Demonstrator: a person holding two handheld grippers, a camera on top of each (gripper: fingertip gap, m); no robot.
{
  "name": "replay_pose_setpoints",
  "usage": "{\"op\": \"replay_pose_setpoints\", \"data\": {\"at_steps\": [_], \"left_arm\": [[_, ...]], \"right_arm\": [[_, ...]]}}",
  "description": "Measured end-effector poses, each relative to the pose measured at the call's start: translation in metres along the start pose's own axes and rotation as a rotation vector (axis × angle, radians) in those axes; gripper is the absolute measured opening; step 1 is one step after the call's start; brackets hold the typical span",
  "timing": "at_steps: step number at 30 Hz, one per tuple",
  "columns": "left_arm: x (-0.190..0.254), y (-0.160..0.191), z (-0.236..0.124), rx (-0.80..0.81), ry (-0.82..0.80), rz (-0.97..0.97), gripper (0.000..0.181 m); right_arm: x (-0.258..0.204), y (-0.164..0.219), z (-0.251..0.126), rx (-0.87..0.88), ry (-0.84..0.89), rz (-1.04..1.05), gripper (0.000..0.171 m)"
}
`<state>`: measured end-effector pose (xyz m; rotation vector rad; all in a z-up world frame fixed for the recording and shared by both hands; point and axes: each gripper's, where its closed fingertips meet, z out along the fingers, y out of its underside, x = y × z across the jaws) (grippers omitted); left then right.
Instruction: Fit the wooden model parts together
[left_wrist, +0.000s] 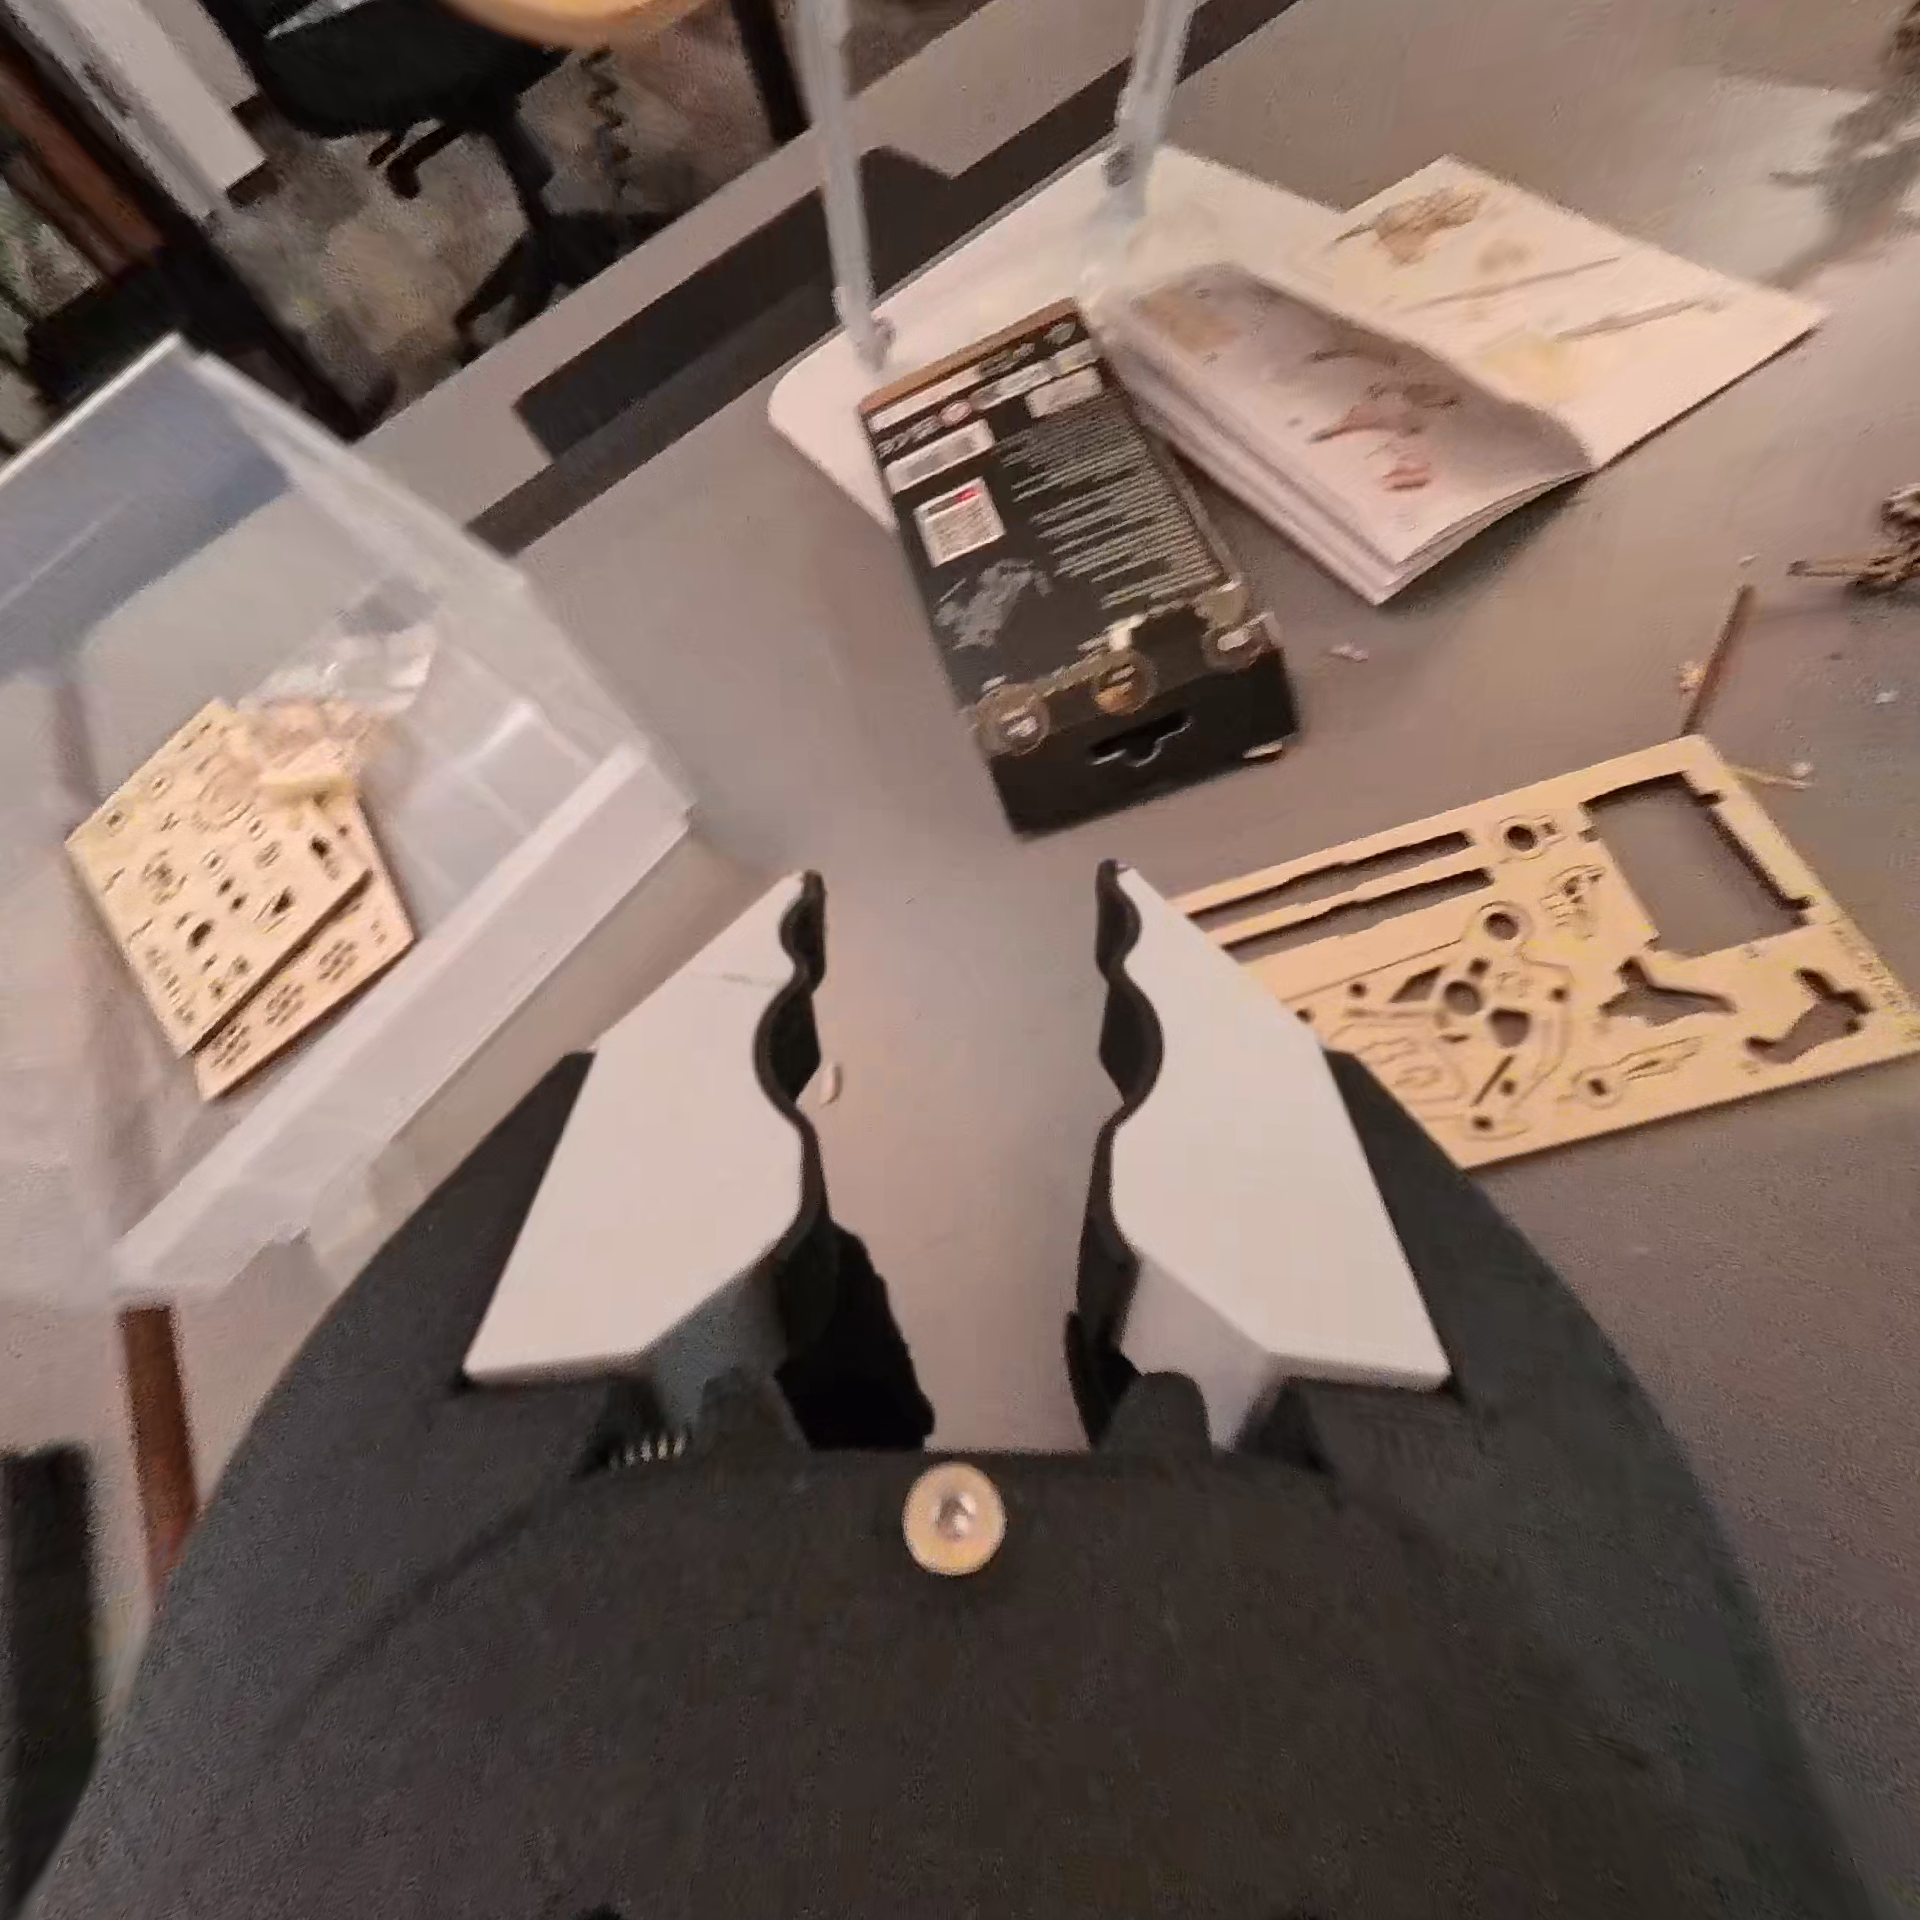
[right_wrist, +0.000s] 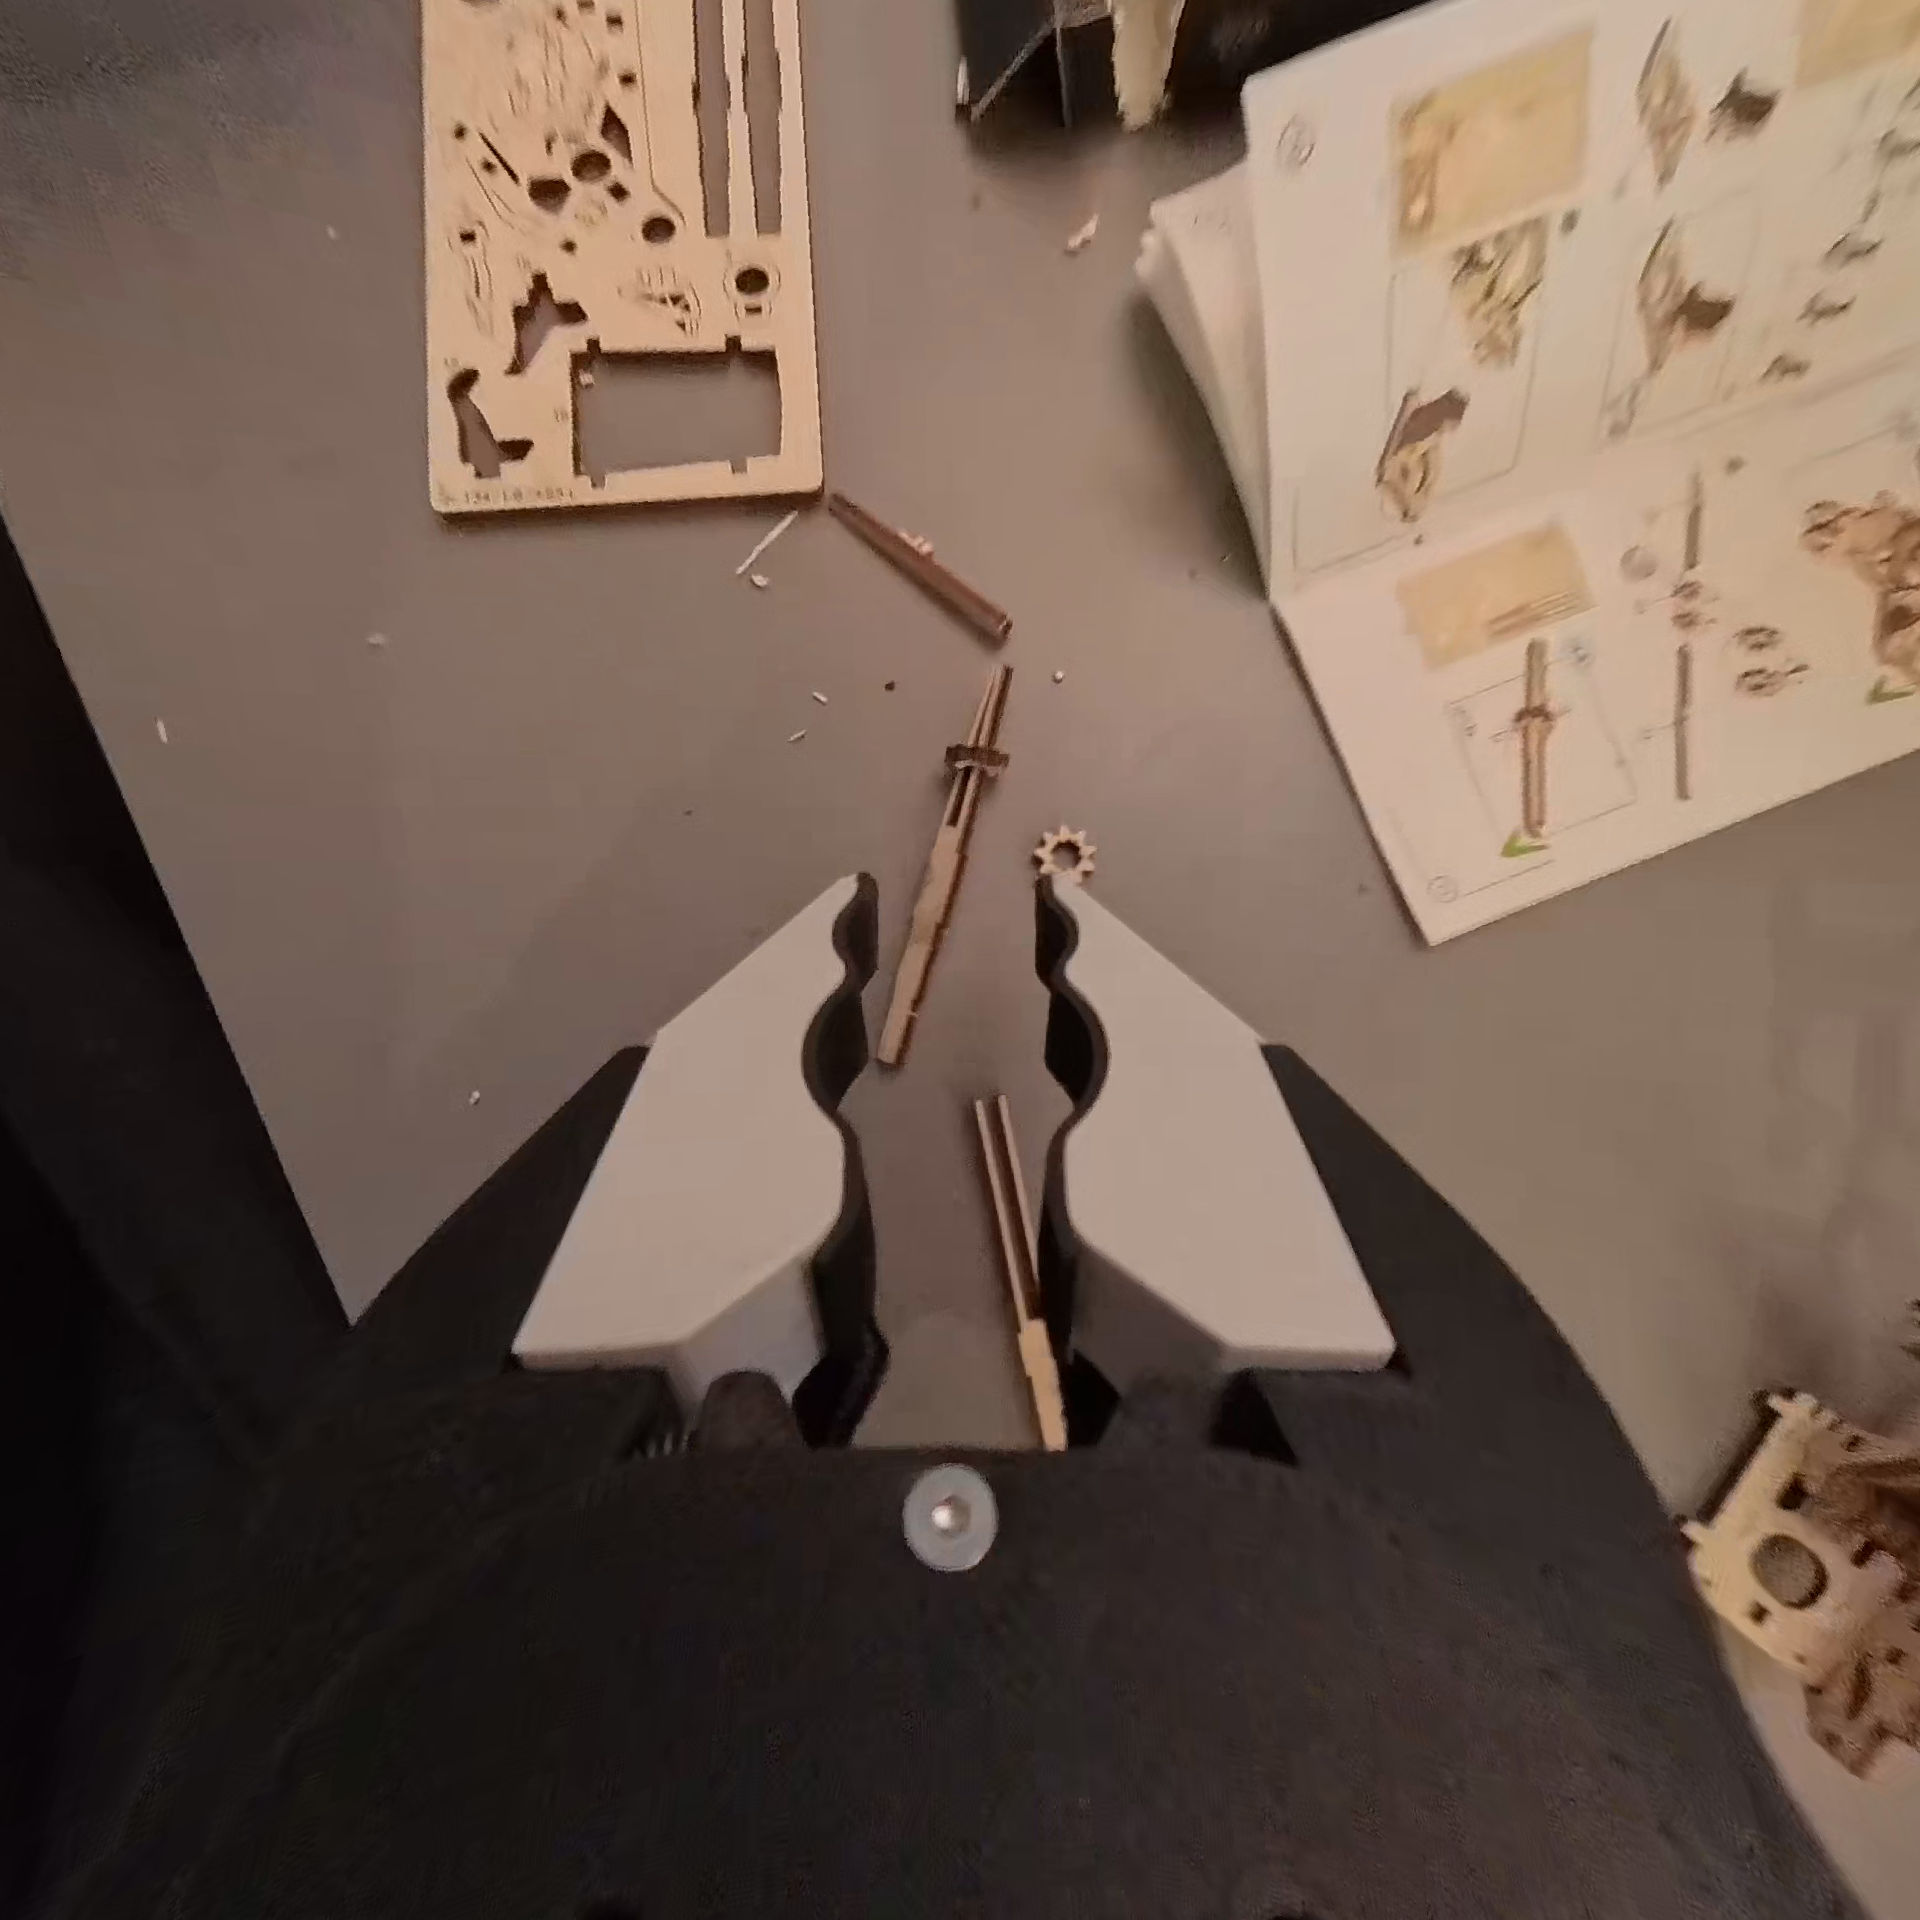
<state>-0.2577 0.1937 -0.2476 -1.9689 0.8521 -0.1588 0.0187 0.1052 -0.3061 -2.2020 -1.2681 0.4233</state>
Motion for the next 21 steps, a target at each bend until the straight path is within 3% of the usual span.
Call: {"op": "replay_pose_setpoints", "data": {"at_steps": [3, 5, 6, 9, 12, 15, 21], "left_arm": [[0.046, -0.021, 0.020, 0.048, 0.146, -0.004, 0.049], [0.067, -0.030, 0.029, 0.055, 0.199, 0.016, 0.049], [0.078, -0.035, 0.032, 0.064, 0.234, 0.008, 0.047], [0.113, -0.039, 0.040, 0.043, 0.356, -0.067, 0.045], [0.147, -0.038, 0.043, 0.017, 0.422, -0.113, 0.043], [0.183, -0.049, 0.037, 0.029, 0.510, -0.236, 0.039], [0.222, -0.116, 0.016, 0.254, 0.639, -0.487, 0.035]], "right_arm": [[-0.003, 0.009, 0.016, -0.091, 0.007, 0.013, 0.026], [-0.003, 0.014, 0.024, -0.135, 0.013, 0.015, 0.014], [-0.002, 0.015, 0.027, -0.142, 0.025, 0.025, 0.005], [0.000, 0.012, 0.029, -0.115, -0.001, 0.063, 0.003], [0.002, -0.005, 0.019, 0.000, -0.063, 0.150, 0.001], [0.000, -0.040, -0.007, 0.231, -0.156, 0.274, 0.001], [-0.029, -0.095, -0.060, 0.578, -0.345, 0.373, 0.001]]}}
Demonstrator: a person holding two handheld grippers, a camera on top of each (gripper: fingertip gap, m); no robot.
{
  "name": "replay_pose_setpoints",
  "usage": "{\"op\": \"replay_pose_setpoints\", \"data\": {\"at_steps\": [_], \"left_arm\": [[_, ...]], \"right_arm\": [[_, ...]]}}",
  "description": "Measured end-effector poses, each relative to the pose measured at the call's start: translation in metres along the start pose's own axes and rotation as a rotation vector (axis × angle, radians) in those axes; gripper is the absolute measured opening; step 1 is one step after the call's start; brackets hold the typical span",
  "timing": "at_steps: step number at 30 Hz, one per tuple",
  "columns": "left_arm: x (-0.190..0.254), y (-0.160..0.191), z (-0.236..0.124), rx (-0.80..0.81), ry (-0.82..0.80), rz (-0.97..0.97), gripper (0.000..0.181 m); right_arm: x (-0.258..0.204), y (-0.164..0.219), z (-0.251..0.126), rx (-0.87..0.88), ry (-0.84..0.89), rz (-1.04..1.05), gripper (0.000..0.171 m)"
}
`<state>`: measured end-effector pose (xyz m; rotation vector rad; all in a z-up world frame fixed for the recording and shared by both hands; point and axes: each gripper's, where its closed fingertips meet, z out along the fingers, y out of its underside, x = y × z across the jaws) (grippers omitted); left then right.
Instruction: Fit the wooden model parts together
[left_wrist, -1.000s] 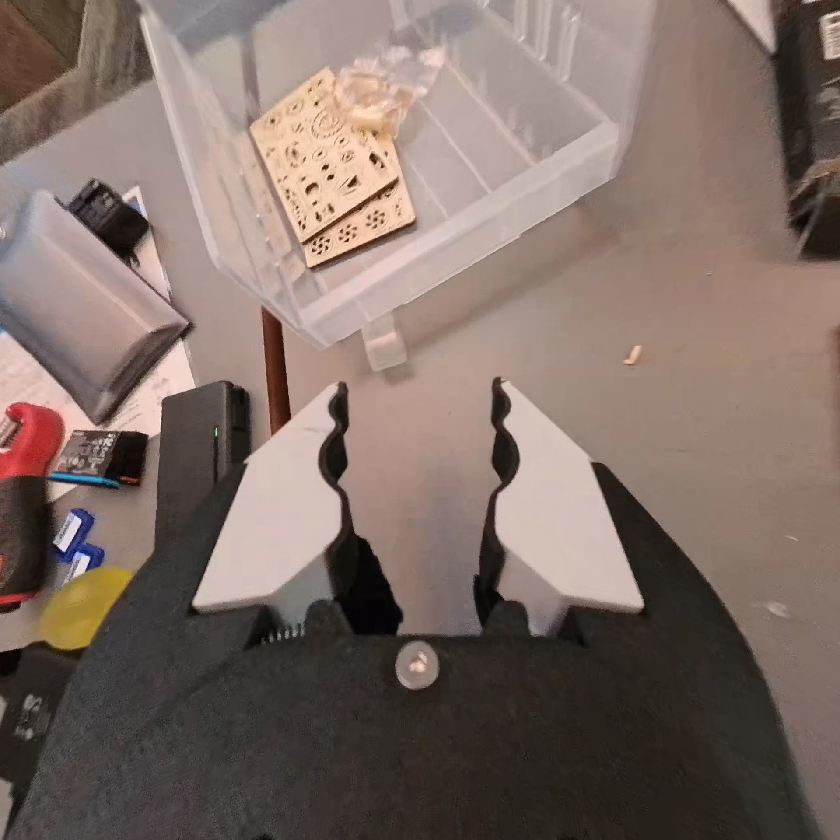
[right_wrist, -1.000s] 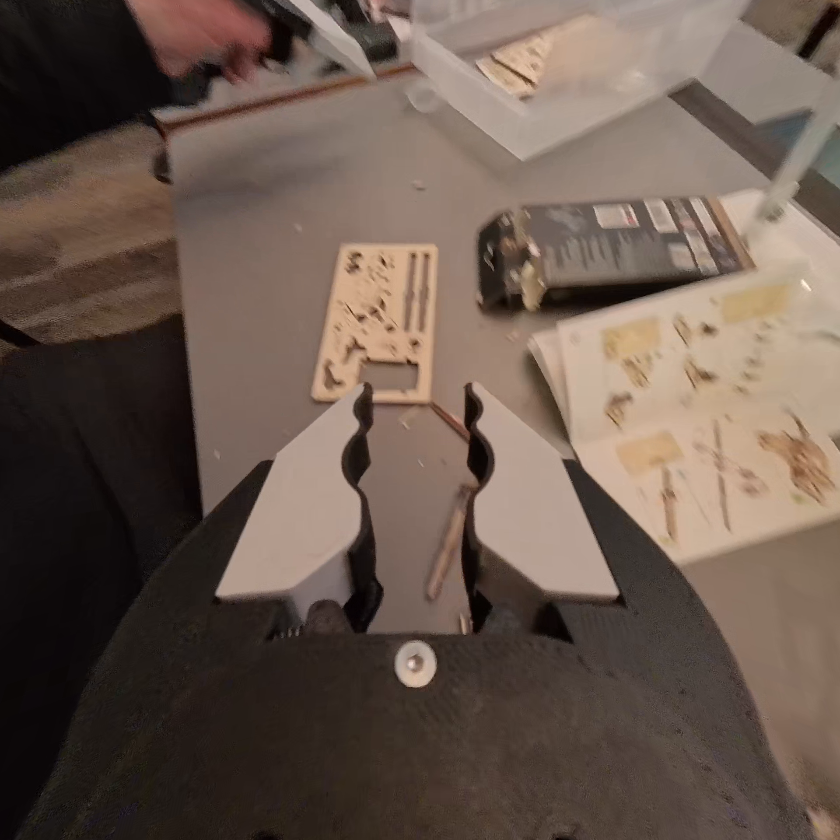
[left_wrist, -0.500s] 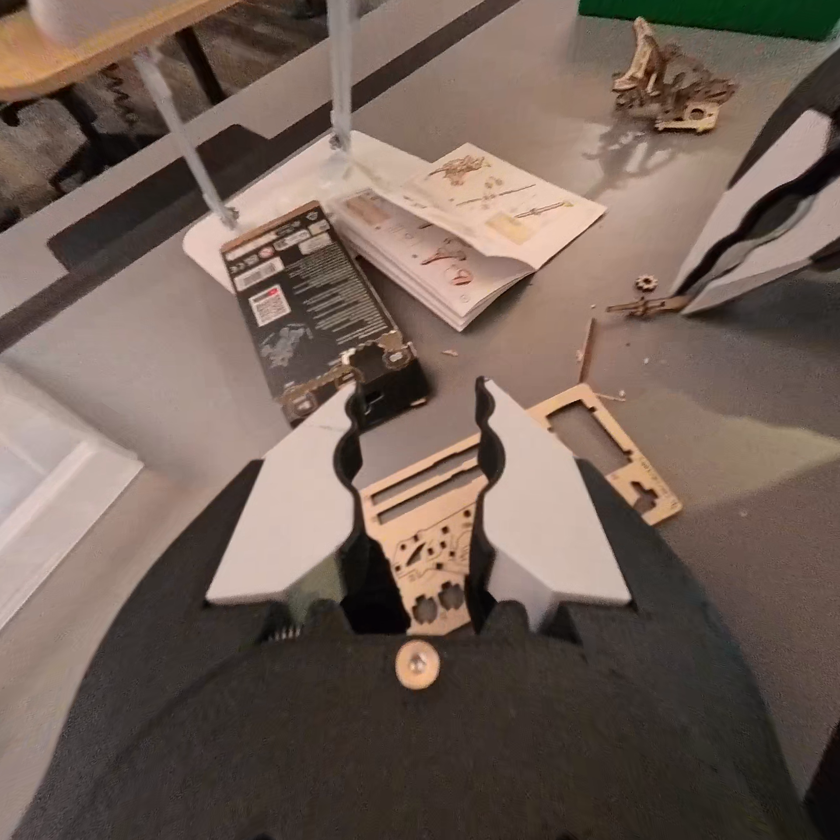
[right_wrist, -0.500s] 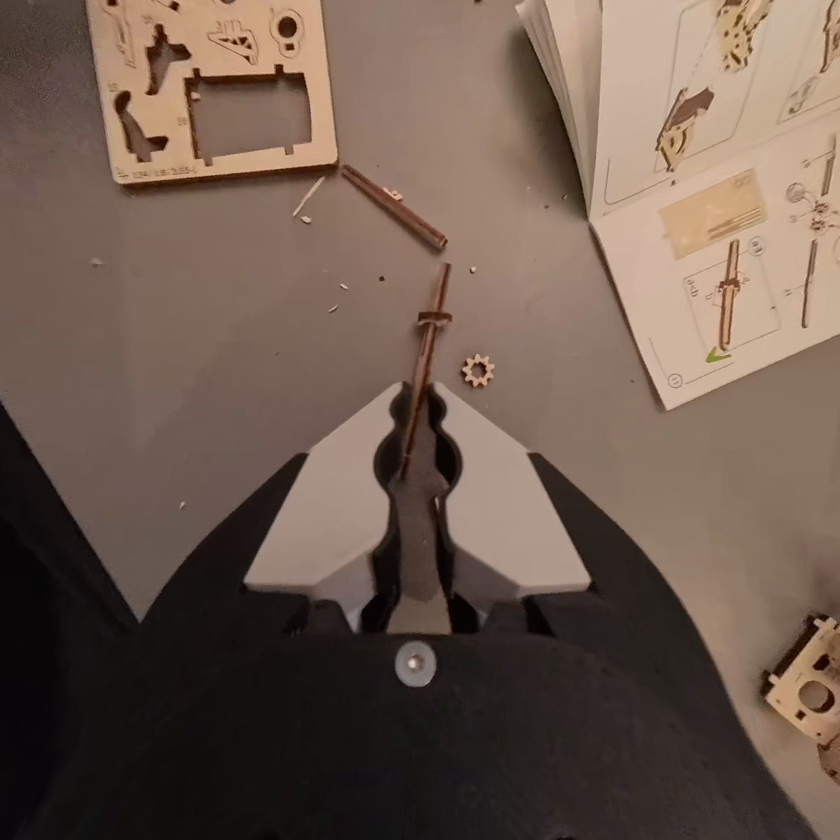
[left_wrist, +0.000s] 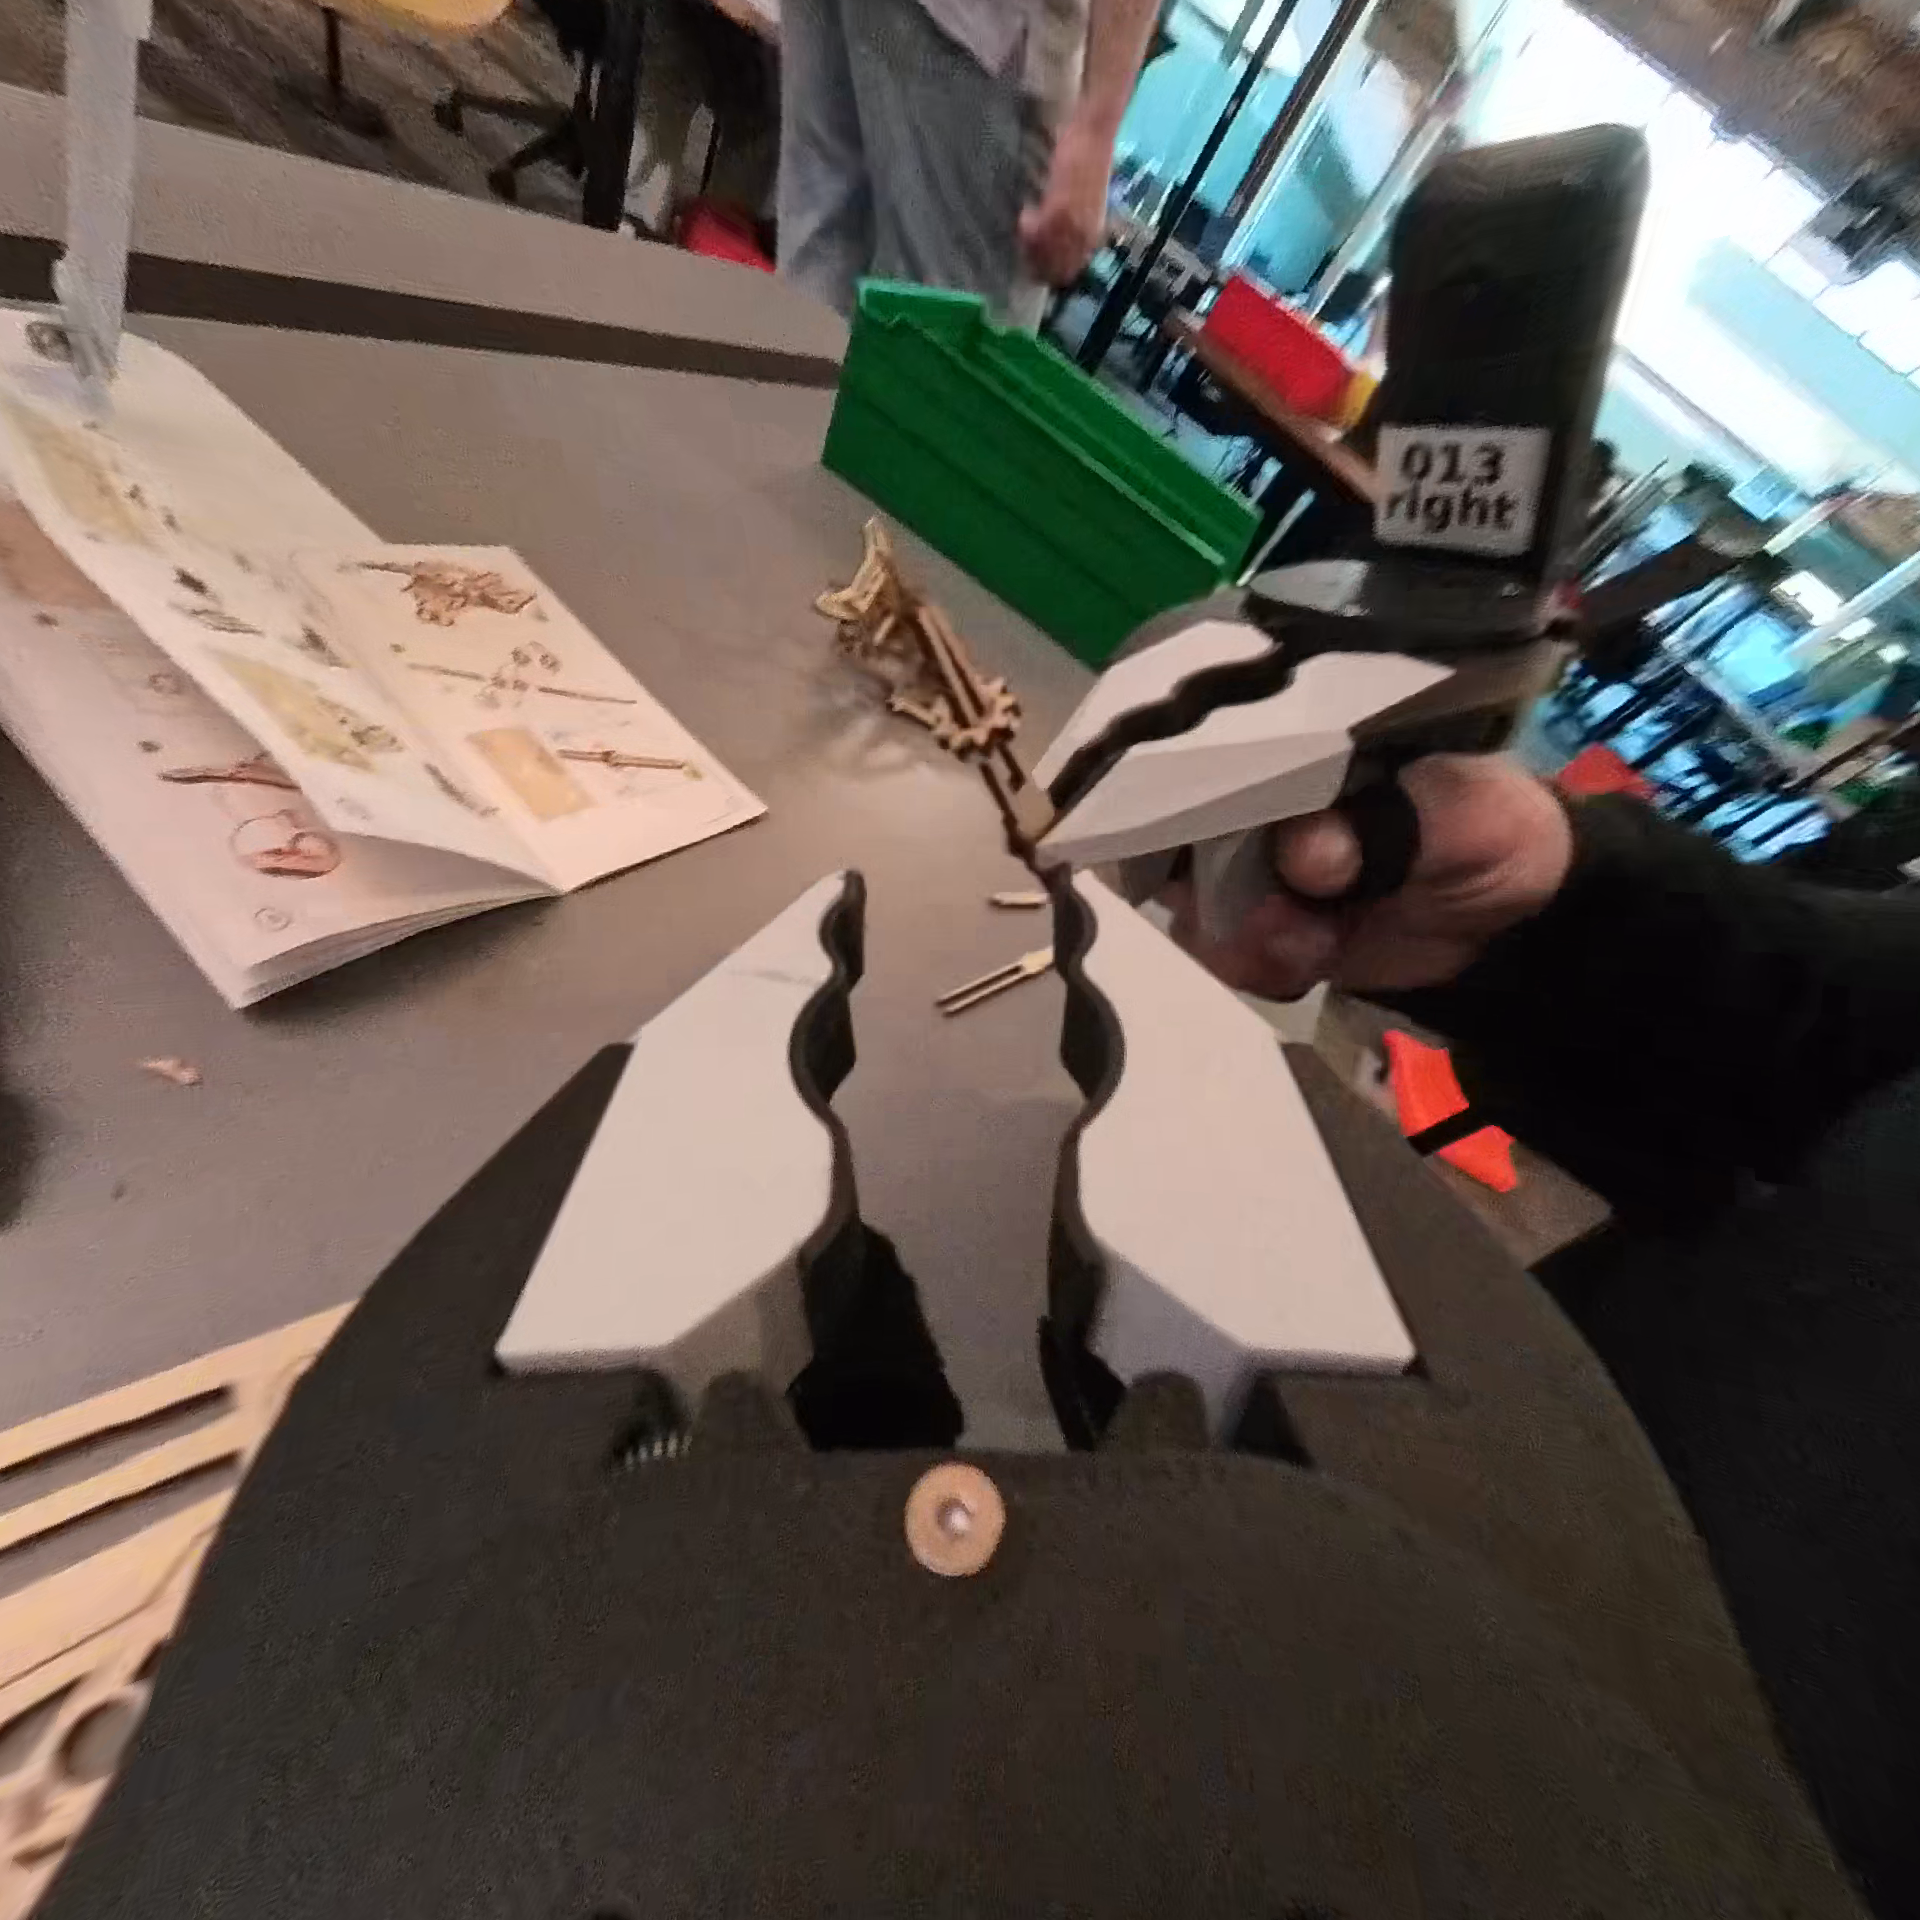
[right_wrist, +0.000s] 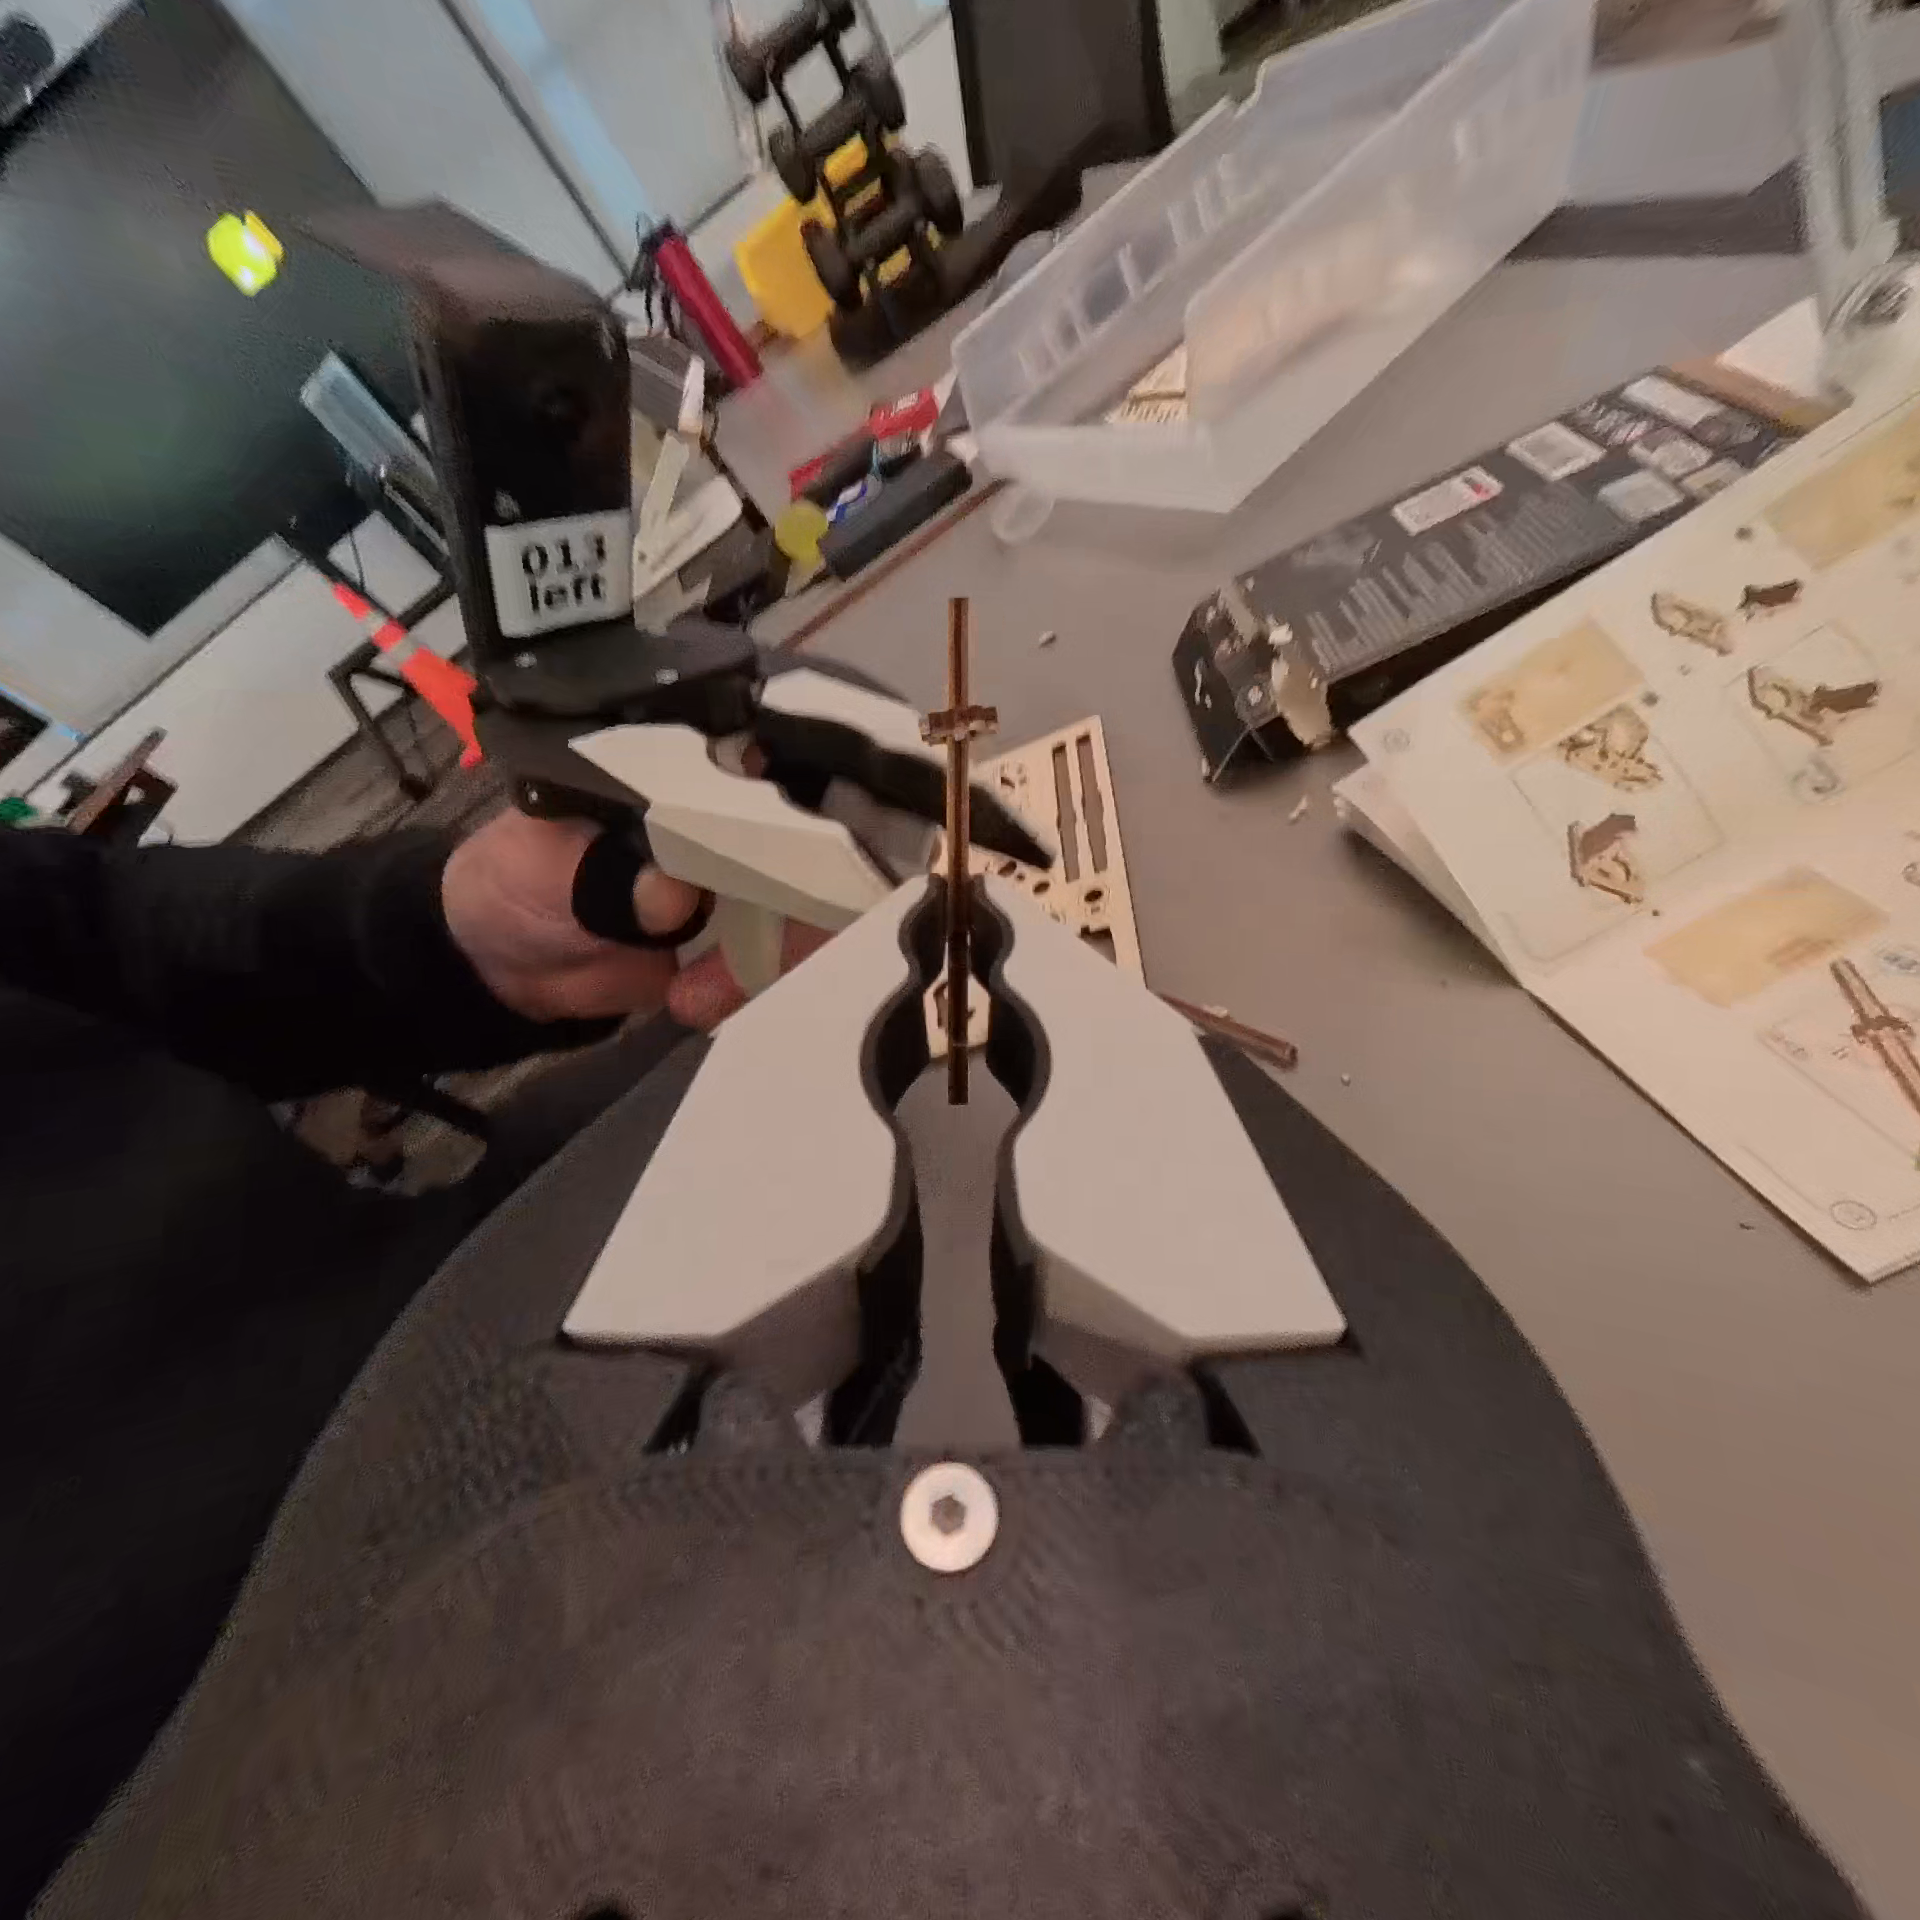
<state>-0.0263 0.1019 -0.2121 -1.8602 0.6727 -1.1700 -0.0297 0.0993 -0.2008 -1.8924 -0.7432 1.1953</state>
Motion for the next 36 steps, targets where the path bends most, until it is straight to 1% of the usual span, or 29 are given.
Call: {"op": "replay_pose_setpoints", "data": {"at_steps": [2, 4, 8, 10, 12, 15, 18, 19, 21, 23, 24, 25, 26, 28, 31, 33, 35, 36], "left_arm": [[0.018, -0.008, -0.002, 0.078, 0.097, -0.088, 0.025], [0.028, -0.010, -0.007, 0.133, 0.154, -0.130, 0.017], [0.038, -0.024, -0.022, 0.269, 0.249, -0.187, 0.018], [0.040, -0.032, -0.027, 0.323, 0.287, -0.204, 0.014], [0.041, -0.032, -0.025, 0.320, 0.292, -0.198, 0.005], [0.039, -0.027, -0.021, 0.302, 0.271, -0.175, 0.002], [0.031, -0.026, -0.022, 0.289, 0.257, -0.160, 0.001], [0.030, -0.026, -0.023, 0.277, 0.259, -0.153, 0.001], [0.027, -0.024, -0.022, 0.241, 0.255, -0.120, 0.002], [0.029, -0.028, -0.023, 0.237, 0.297, -0.123, 0.002], [0.028, -0.033, -0.024, 0.259, 0.301, -0.127, 0.001], [0.027, -0.036, -0.024, 0.270, 0.307, -0.135, 0.001], [0.027, -0.036, -0.024, 0.272, 0.314, -0.138, 0.001], [0.027, -0.036, -0.024, 0.288, 0.319, -0.148, 0.001], [0.032, -0.040, -0.026, 0.319, 0.343, -0.156, 0.004], [0.037, -0.036, -0.023, 0.289, 0.377, -0.169, 0.014], [0.040, -0.030, -0.019, 0.274, 0.366, -0.143, 0.005], [0.039, -0.030, -0.018, 0.271, 0.358, -0.141, 0.003]], "right_arm": [[-0.010, -0.009, -0.004, 0.062, -0.016, 0.002, 0.001], [-0.018, -0.011, -0.006, 0.056, -0.043, -0.013, 0.001], [-0.032, -0.013, -0.007, 0.061, -0.112, -0.014, 0.001], [-0.038, -0.010, -0.005, 0.053, -0.154, -0.002, 0.001], [-0.040, -0.006, -0.002, 0.038, -0.170, 0.008, 0.001], [-0.040, -0.001, 0.003, 0.029, -0.176, 0.022, 0.003], [-0.033, 0.002, 0.002, 0.006, -0.146, 0.010, 0.022], [-0.027, -0.001, -0.001, 0.010, -0.104, -0.031, 0.026], [-0.020, -0.010, -0.007, 0.002, -0.003, -0.193, 0.029], [-0.020, -0.009, -0.006, -0.070, 0.044, -0.330, 0.018], [-0.021, -0.002, -0.003, -0.127, 0.035, -0.330, 0.021], [-0.026, 0.005, 0.002, -0.157, -0.008, -0.289, 0.024], [-0.031, 0.007, 0.007, -0.145, -0.059, -0.226, 0.021], [-0.036, 0.005, 0.013, -0.100, -0.118, -0.114, 0.004], [-0.035, 0.000, 0.012, -0.060, -0.144, -0.053, 0.001], [-0.037, -0.003, 0.010, -0.042, -0.163, -0.036, 0.001], [-0.040, -0.005, 0.010, -0.022, -0.179, -0.022, 0.001], [-0.040, -0.004, 0.010, -0.021, -0.177, -0.018, 0.001]]}}
